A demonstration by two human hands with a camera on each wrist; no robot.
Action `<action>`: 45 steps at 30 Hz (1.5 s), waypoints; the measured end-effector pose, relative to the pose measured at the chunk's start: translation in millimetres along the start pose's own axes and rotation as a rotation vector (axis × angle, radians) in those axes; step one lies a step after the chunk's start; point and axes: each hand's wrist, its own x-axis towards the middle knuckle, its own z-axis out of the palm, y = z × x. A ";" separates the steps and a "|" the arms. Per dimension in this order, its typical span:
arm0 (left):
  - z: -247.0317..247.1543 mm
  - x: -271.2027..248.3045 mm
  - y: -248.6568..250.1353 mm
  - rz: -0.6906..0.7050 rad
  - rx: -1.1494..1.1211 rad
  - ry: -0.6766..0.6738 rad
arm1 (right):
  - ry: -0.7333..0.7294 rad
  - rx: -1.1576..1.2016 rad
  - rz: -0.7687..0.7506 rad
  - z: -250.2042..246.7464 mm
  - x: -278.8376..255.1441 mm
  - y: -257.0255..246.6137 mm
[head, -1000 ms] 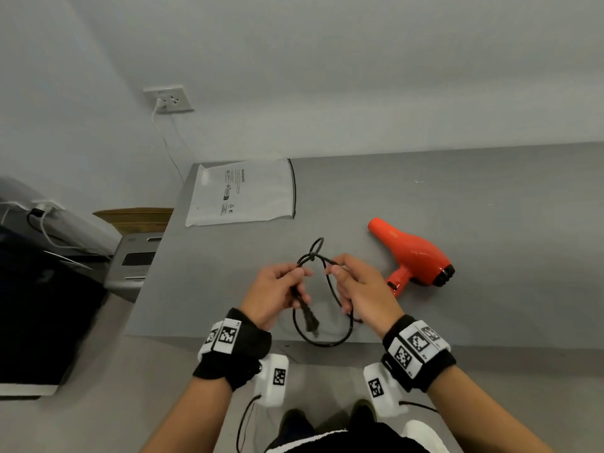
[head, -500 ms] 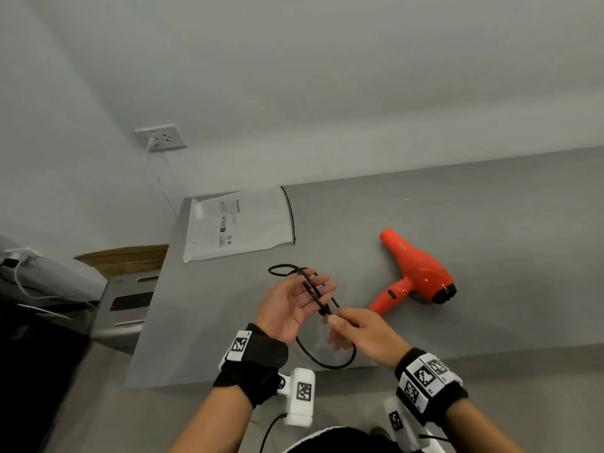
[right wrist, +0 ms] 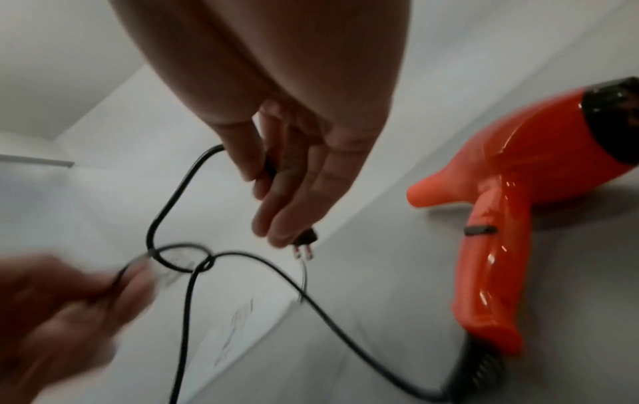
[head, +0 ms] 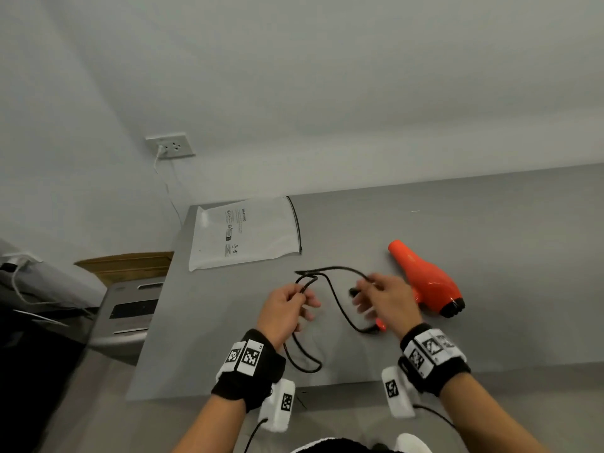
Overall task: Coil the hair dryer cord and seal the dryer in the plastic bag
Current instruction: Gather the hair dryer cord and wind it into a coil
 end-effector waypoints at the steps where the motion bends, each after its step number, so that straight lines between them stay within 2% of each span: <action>1: -6.1 0.7 -4.9 0.018 0.076 -0.002 | 0.073 -0.005 -0.014 -7.5 9.7 -7.3; 5: -20.8 -8.4 -18.1 0.097 0.310 -0.044 | 0.196 -0.104 -0.050 -15.2 56.7 -28.3; 7: -24.9 -15.1 -19.6 0.135 0.312 -0.050 | 0.158 -0.237 -0.046 -5.5 79.9 -26.5; 10: -31.4 -19.8 -17.3 0.167 0.248 -0.025 | -0.043 -0.365 0.017 22.2 99.1 -14.0; 14: -42.2 -15.8 0.9 0.247 0.120 0.089 | -0.308 -0.236 0.096 58.5 87.9 1.8; 18: -57.7 -11.7 19.5 0.269 0.049 0.229 | -0.558 -0.163 0.020 69.6 47.6 -0.5; 22: -77.7 -11.5 33.8 0.296 -0.043 0.303 | -0.682 -0.242 -0.116 66.2 27.7 6.8; 24: -88.2 -14.6 45.0 0.329 -0.104 0.311 | -0.673 -0.318 -0.175 63.3 28.7 14.7; 27: -102.2 -19.4 66.8 0.385 -0.202 0.347 | -0.563 -0.396 -0.234 59.8 29.6 16.7; 31: -115.2 -13.1 81.7 0.434 -0.218 0.399 | -0.431 -0.238 -0.183 54.9 26.8 7.9; 35: -113.1 7.1 65.8 0.309 -0.051 0.405 | -0.294 0.034 -0.163 44.9 14.3 -18.5; 39: -99.3 28.0 34.9 0.185 0.267 0.335 | -0.145 0.165 -0.228 29.7 -0.1 -49.7; 42: -82.8 31.6 24.2 0.166 0.348 0.305 | -0.105 0.163 -0.255 17.8 -8.3 -61.5; 45: -57.8 24.2 22.9 0.216 0.352 0.305 | -0.087 0.135 -0.261 10.3 -14.8 -60.4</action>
